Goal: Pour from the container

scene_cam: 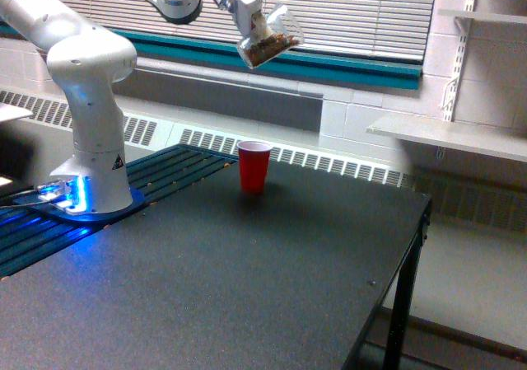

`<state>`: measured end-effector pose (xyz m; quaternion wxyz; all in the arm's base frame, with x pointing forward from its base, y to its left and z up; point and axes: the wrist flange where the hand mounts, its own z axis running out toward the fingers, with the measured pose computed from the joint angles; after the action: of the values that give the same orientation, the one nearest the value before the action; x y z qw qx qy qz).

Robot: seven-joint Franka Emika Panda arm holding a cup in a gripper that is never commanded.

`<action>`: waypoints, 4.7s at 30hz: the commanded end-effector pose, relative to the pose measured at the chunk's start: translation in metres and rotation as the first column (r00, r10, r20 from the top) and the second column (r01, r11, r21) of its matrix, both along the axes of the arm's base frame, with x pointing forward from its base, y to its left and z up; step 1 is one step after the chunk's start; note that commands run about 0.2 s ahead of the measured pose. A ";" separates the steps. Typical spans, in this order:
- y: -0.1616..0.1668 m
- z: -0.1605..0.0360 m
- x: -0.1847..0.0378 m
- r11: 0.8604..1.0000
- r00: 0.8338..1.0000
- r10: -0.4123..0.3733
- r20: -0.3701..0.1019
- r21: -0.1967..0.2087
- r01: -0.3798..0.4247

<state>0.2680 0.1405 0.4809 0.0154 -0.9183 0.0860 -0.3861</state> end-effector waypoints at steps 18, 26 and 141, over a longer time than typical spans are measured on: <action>0.056 -0.049 -0.060 0.998 0.993 -0.051 -0.110 0.021 0.054; 0.062 -0.055 -0.073 0.993 0.985 -0.103 -0.138 0.037 0.109; 0.134 -0.244 -0.118 0.990 0.791 -0.067 -0.608 -0.142 -0.025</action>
<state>0.1585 0.2740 0.2495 -0.0768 -0.9920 0.0665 -0.0748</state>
